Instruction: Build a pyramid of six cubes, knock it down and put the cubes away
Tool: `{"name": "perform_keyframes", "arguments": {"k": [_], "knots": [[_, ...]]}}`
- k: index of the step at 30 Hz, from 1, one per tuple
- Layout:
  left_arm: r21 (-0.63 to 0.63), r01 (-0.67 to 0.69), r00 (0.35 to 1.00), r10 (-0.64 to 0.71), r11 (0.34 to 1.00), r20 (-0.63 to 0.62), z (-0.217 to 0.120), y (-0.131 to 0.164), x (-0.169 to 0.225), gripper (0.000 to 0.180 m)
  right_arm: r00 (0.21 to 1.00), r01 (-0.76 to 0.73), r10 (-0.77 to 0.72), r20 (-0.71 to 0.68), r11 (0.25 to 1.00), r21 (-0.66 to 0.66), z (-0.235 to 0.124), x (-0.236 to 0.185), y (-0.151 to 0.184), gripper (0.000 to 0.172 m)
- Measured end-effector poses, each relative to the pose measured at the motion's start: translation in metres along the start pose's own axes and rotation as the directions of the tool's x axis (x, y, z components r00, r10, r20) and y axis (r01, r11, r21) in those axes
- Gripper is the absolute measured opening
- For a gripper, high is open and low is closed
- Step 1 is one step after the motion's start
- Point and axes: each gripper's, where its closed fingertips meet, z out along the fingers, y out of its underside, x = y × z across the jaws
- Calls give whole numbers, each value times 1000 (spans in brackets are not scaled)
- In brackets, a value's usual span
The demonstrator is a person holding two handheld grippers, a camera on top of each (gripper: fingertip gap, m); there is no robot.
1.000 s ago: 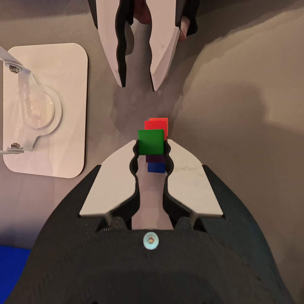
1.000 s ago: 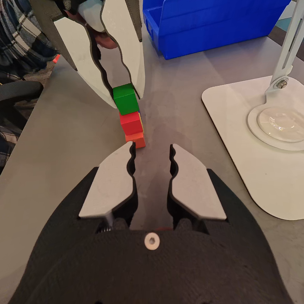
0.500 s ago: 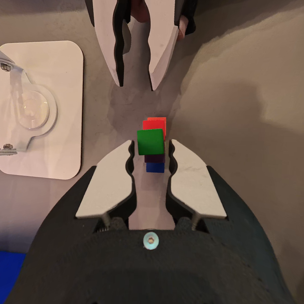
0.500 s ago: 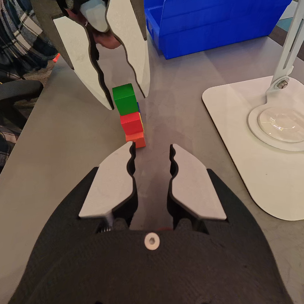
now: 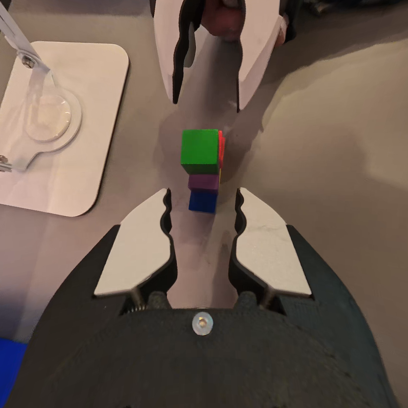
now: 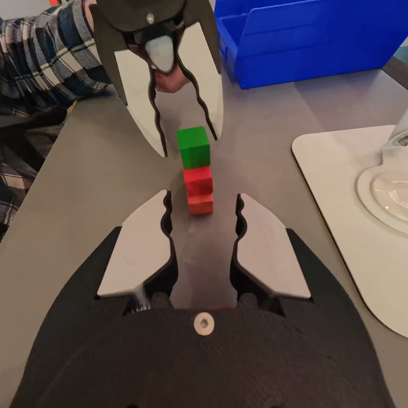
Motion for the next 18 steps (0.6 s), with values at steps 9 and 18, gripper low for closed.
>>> {"name": "perform_keyframes", "arguments": {"k": [9, 18], "knots": [[-7, -18, 1000, 18, 1000, 7, 20, 6, -3, 49, 1000, 22, -23, -14, 998, -64, 22, -2, -1, 53], [23, -19, 1000, 19, 1000, -5, 20, 4, -4, 37, 999, 40, -39, 8, 995, -87, 30, -4, 2, 44]]}}
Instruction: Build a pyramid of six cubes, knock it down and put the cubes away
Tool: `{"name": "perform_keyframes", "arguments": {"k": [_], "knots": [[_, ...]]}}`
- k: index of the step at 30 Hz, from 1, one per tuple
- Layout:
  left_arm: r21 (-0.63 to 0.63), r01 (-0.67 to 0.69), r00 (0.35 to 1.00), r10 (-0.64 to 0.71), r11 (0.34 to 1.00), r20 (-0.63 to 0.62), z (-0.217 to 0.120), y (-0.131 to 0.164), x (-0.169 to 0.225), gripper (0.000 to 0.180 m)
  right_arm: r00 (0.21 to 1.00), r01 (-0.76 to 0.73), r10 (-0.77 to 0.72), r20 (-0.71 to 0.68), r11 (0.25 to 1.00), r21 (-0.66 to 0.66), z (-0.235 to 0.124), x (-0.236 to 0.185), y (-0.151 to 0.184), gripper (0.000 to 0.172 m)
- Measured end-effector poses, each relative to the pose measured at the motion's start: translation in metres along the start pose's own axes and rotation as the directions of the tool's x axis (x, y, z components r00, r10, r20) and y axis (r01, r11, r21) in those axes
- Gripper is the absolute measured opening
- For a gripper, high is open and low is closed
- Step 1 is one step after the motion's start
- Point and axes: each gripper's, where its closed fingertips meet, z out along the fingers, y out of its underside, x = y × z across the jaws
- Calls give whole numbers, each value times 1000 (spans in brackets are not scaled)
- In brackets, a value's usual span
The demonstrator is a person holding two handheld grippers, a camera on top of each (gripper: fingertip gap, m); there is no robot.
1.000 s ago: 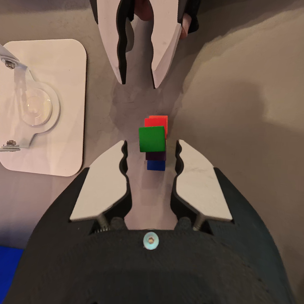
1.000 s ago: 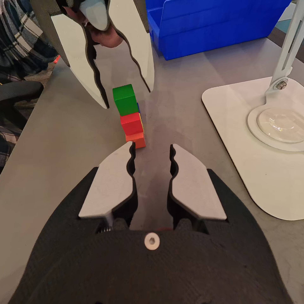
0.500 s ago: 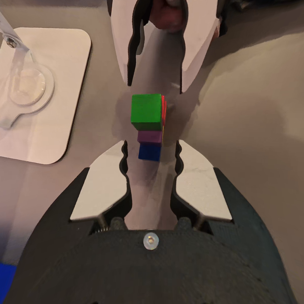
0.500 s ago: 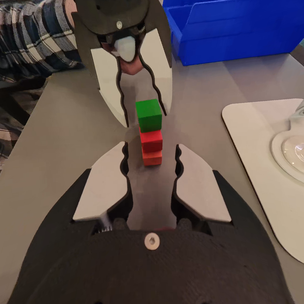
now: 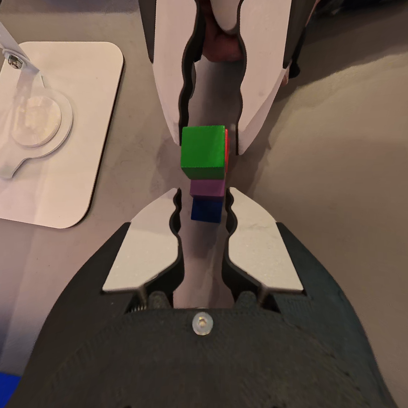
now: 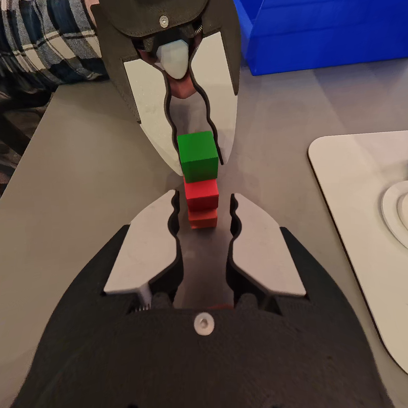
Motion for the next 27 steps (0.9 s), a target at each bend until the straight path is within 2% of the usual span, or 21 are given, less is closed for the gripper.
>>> {"name": "perform_keyframes", "arguments": {"k": [7, 27], "knots": [[13, -5, 1000, 5, 1000, -13, -2, -1, 0, 31, 1000, 5, -5, 10, 1000, 12, -1, -2, -2, 35], [28, -21, 1000, 22, 999, -22, -3, -4, 4, 28, 1000, 8, -8, 11, 1000, 16, 0, -3, -4, 28]]}}
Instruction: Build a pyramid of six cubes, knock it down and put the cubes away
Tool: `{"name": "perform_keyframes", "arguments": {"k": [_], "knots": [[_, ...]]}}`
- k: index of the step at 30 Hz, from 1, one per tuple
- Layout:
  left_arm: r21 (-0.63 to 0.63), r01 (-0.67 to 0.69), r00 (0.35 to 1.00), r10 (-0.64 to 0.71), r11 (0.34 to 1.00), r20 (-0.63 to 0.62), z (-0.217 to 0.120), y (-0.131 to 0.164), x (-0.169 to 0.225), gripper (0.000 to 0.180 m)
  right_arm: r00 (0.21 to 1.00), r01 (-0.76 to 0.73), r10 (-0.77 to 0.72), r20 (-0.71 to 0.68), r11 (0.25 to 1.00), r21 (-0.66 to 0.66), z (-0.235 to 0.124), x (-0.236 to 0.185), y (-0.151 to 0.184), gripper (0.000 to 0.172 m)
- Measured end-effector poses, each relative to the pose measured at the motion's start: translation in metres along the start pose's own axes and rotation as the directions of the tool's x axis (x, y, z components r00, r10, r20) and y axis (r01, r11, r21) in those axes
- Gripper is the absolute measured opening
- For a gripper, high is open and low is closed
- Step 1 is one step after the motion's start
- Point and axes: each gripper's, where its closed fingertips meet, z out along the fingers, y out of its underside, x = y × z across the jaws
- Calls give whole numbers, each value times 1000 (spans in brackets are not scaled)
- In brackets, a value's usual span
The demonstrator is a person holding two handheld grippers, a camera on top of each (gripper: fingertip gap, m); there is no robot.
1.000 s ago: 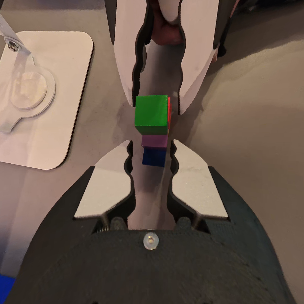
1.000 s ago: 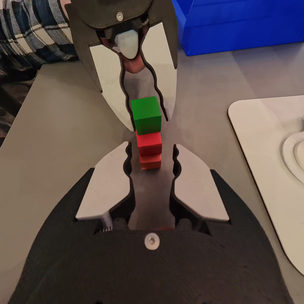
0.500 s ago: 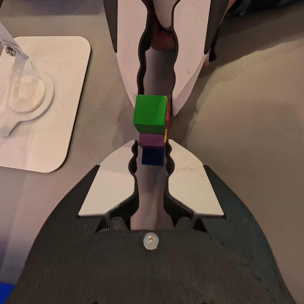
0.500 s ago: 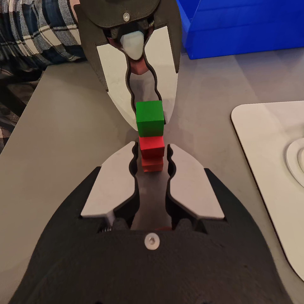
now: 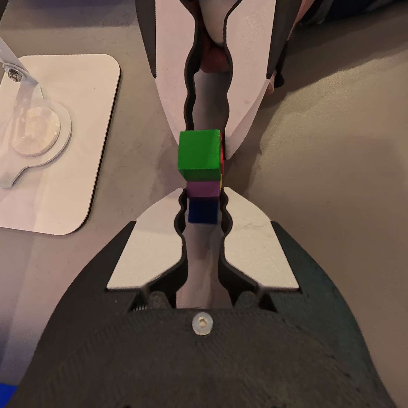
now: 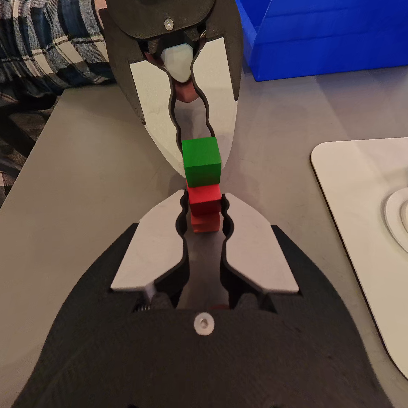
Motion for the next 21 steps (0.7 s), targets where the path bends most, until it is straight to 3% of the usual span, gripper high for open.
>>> {"name": "perform_keyframes", "arguments": {"k": [21], "knots": [[12, -11, 1000, 11, 1000, -19, -2, 1, 1, 27, 1000, -1, 1, -3, 1000, 1, 2, 0, -1, 29]]}}
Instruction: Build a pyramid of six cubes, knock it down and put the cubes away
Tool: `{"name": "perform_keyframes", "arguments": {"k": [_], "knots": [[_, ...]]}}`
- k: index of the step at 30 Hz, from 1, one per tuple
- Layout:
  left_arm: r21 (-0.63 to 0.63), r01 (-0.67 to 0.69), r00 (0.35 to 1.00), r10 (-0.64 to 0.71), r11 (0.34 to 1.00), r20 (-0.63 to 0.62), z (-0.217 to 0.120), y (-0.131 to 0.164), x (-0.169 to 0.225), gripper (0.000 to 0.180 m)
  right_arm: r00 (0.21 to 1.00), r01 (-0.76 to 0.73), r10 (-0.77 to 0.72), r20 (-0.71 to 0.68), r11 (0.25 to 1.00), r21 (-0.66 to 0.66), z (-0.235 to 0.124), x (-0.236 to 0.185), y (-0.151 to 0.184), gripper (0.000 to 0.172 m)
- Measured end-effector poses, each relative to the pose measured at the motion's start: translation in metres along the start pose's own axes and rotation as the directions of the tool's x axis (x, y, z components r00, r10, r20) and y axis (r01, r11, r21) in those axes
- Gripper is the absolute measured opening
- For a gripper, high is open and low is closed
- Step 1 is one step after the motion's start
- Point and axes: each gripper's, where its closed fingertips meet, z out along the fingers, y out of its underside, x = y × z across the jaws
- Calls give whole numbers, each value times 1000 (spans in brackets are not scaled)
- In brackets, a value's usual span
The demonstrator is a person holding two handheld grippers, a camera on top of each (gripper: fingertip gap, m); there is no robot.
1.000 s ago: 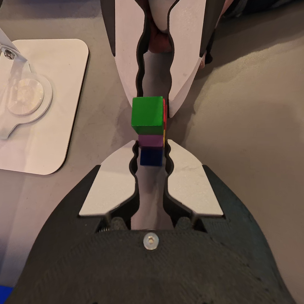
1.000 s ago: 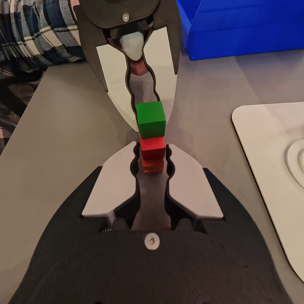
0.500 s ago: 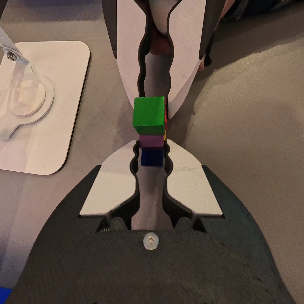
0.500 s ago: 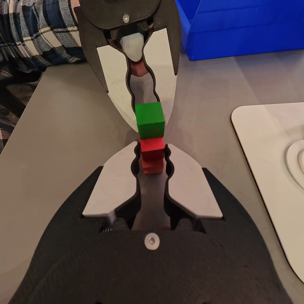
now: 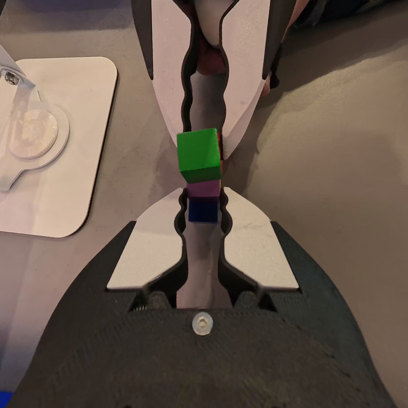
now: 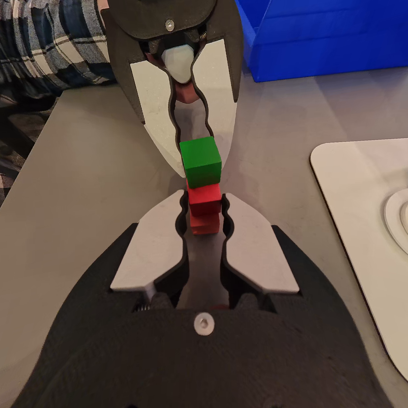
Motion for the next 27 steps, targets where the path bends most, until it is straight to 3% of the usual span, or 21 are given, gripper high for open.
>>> {"name": "perform_keyframes", "arguments": {"k": [3, 7, 12, 16, 27], "knots": [[-1, -5, 1000, 5, 1000, -21, 0, 1, 3, 31, 1000, -9, 9, 1, 1000, 12, 0, 0, -2, 39], [6, 10, 1000, -10, 1000, -6, -6, 0, 0, 51, 1000, -13, 13, 1, 999, 32, -5, 0, -4, 44], [88, -4, 1000, 2, 996, 31, -16, -21, 0, 47, 1000, -11, 12, -19, 998, 67, -17, 2, -10, 46], [-25, -43, 998, 44, 999, 38, -7, -11, 3, 53, 999, -31, 32, -24, 997, 66, -22, 5, -4, 44], [-7, -33, 999, 33, 999, 16, -3, -6, 0, 33, 1000, -11, 12, -10, 999, 35, -11, 3, -3, 42]]}}
